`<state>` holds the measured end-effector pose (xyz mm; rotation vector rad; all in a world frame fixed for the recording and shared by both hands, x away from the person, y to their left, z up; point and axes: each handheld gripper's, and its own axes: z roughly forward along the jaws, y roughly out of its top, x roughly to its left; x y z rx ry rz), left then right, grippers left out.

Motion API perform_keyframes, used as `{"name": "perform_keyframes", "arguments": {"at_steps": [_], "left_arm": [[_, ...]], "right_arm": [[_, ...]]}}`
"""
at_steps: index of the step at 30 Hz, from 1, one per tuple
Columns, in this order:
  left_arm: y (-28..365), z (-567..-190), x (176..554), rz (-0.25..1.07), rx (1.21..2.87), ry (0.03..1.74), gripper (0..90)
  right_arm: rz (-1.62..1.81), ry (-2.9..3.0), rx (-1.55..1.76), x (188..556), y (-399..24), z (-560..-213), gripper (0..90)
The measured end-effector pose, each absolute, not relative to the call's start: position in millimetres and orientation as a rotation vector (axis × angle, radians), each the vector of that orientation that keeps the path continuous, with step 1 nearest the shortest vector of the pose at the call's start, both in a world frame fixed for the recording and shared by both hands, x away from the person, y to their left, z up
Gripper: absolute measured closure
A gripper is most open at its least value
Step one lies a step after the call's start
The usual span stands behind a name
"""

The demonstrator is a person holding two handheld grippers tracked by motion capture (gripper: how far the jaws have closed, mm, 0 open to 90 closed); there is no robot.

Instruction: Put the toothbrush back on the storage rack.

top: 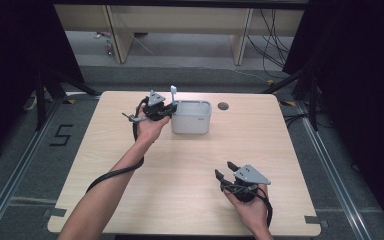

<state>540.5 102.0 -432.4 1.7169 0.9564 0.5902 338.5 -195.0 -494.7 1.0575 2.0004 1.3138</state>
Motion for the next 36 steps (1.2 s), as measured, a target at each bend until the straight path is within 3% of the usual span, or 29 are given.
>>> {"name": "perform_keyframes", "arguments": {"at_steps": [20, 24, 36], "left_arm": [[102.5, -435.6, 538.8, 0.561, 1.755, 1.0, 82.0], [103.8, -435.3, 537.0, 0.567, 1.751, 1.003, 77.8], [116.5, -436.3, 518.6, 0.601, 1.791, 0.979, 50.8]], "right_arm": [[1.308, 2.001, 1.054, 338.1, -193.4, -495.3, 45.0], [1.309, 2.0, 1.043, 338.5, -192.8, -495.9, 44.9], [1.301, 2.017, 1.036, 339.0, -191.2, -496.0, 44.4]]}}
